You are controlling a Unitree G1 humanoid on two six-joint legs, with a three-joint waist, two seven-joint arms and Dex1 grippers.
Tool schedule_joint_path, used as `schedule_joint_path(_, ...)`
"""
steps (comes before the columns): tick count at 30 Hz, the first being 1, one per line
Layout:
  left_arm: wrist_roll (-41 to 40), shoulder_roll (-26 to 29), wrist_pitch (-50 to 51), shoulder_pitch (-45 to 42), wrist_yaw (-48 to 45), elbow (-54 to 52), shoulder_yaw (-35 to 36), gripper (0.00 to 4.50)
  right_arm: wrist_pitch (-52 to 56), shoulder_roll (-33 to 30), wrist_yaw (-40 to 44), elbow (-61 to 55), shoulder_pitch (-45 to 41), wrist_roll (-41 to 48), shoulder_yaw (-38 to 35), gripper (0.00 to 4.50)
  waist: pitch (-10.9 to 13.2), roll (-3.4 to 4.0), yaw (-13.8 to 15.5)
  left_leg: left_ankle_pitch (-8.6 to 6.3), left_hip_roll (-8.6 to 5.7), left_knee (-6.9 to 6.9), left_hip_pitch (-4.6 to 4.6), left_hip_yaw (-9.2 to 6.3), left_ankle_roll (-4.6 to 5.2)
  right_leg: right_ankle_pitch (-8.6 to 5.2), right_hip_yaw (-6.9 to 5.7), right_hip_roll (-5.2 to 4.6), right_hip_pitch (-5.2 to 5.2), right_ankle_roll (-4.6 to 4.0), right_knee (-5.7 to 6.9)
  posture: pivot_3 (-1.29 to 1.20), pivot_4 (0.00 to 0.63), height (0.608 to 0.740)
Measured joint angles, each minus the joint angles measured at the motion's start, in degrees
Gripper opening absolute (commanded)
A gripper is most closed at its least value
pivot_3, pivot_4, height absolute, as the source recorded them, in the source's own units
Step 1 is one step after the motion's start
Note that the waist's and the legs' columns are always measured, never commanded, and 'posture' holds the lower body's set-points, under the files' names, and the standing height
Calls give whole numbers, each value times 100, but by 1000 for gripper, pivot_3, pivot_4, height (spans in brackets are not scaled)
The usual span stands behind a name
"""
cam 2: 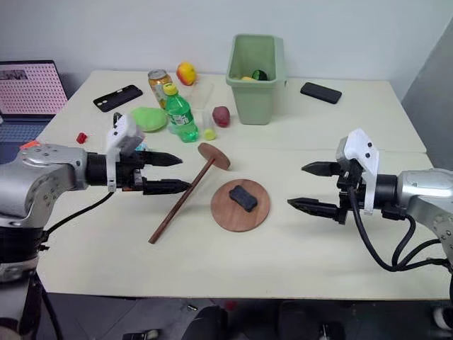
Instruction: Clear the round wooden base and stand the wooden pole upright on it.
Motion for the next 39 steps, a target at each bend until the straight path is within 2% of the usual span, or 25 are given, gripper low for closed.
schedule_joint_path(3, 212, -51, 375, -337, 172, 237, -385, 4500, 167, -65, -50, -47, -150, 120, 16, 4386, 0, 0, -3, 1, 0, 1, -1, -1, -1, 0, -1, 0, -2, 0, 2, 0, 150, 740)
schedule_joint_path(8, 741, -539, 1624, -1315, 1008, 1157, -910, 4500, 279, -159, 50, -132, -385, 235, 191, 4386, 0, 0, -10, 2, -5, 15, -11, -9, 1, -1, -7, -1, -3, 1, 3, 0, 150, 740)
schedule_joint_path(13, 1037, -1024, 1528, -1646, 1228, 1883, -1213, 4500, 162, -105, 117, -123, -640, 90, 480, 4386, 0, 0, -21, 10, -5, 18, -19, -9, -15, -1, -9, -6, -12, 2, 4, 0, 150, 740)
schedule_joint_path(17, 1165, -974, 1218, -1854, 1095, 2085, -1215, 4500, 12, 80, 39, -7, -777, -373, 983, 4386, 0, 0, -87, 12, -6, 16, -19, -7, -18, -1, -6, -7, -17, 2, 7, 0, 150, 740)
schedule_joint_path(19, 1192, -814, 938, -1845, 854, 2034, -1256, 4500, -12, 245, -3, 94, -822, -577, 1264, 4386, 0, 0, -116, 14, -5, 15, -21, -5, -21, -1, -5, -8, -22, 2, 7, 0, 150, 740)
schedule_joint_path(23, 1219, -134, 61, -1624, -43, 1361, -1366, 4500, -165, 811, -267, 604, -947, -1259, 1979, 4386, 0, 0, -196, 18, -5, 4, -21, 5, -27, -1, 5, -11, -33, 2, 13, 0, 150, 740)
schedule_joint_path(26, 1130, 200, -717, -1241, -765, 842, -1278, 4500, -163, 1361, -447, 1041, -1320, -1606, 2374, 4386, 1, 2, -240, 19, -2, 2, -18, 9, -30, -1, 8, -13, -35, 2, 12, 0, 150, 740)
schedule_joint_path(30, 808, 269, -2299, -477, -1751, 528, -863, 4500, 1, 2053, -740, 1612, -1807, -2014, 2768, 4386, 0, 2, -275, 24, -1, -5, -20, 4, -37, -1, 3, -14, -41, 1, 15, 0, 150, 740)
schedule_joint_path(34, 719, 315, -3608, -135, -2509, 651, -477, 4500, 194, 2480, -974, 2011, -1905, -2373, 3110, 4386, 0, 2, -269, 25, -7, -6, -24, 4, -36, -1, 0, -16, -43, 1, 13, 0, 150, 740)
schedule_joint_path(39, 669, 331, -4357, -58, -2892, 931, -451, 4500, 358, 2903, -1229, 2350, -2070, -2737, 3357, 4386, 0, 2, -295, 24, -8, -4, -22, 2, -33, -1, 0, -14, -44, 1, 23, 0, 150, 740)
